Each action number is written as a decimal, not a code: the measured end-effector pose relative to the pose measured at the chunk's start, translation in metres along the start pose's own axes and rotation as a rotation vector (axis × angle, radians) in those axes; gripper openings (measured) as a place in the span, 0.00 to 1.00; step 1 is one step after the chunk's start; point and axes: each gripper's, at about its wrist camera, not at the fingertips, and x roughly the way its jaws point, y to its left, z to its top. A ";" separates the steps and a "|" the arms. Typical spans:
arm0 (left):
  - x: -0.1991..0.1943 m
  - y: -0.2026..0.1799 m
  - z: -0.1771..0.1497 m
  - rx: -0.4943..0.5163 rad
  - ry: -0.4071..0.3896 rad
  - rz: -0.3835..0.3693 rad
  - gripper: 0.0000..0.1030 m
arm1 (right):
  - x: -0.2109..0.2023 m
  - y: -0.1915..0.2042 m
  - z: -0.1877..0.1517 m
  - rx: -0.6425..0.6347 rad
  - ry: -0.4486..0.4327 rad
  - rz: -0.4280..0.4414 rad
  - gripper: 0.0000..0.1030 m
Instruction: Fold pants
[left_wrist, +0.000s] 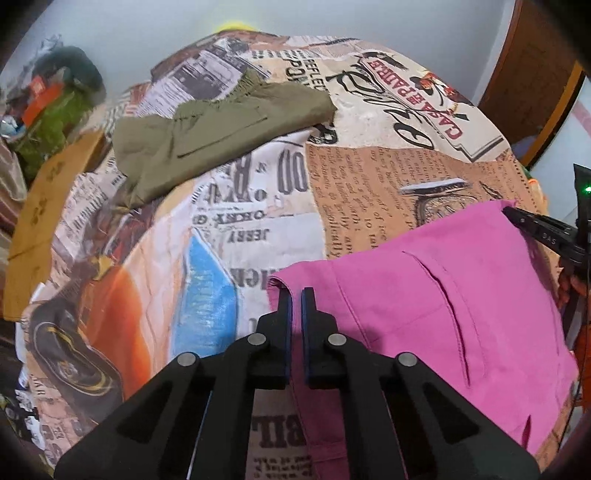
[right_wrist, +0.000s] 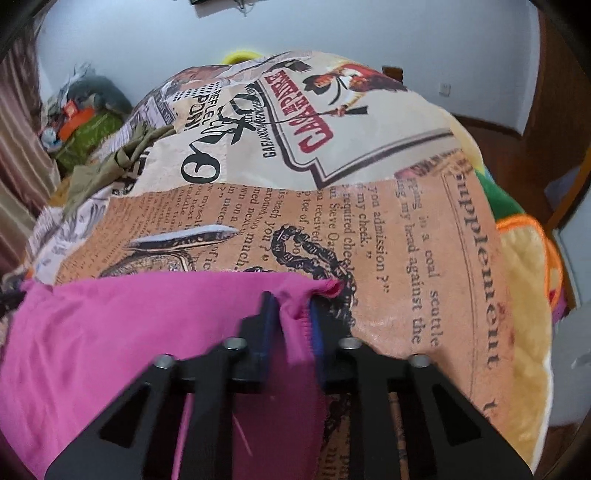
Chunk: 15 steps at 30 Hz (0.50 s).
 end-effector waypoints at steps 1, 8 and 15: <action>0.001 0.001 0.000 0.004 0.003 0.020 0.04 | 0.001 0.000 0.000 -0.014 0.001 -0.010 0.08; 0.008 0.006 -0.004 -0.035 0.026 0.057 0.05 | 0.010 0.004 0.002 -0.076 0.021 -0.094 0.07; -0.011 0.010 -0.002 -0.011 0.032 0.021 0.07 | -0.006 0.009 0.013 -0.089 0.057 -0.108 0.11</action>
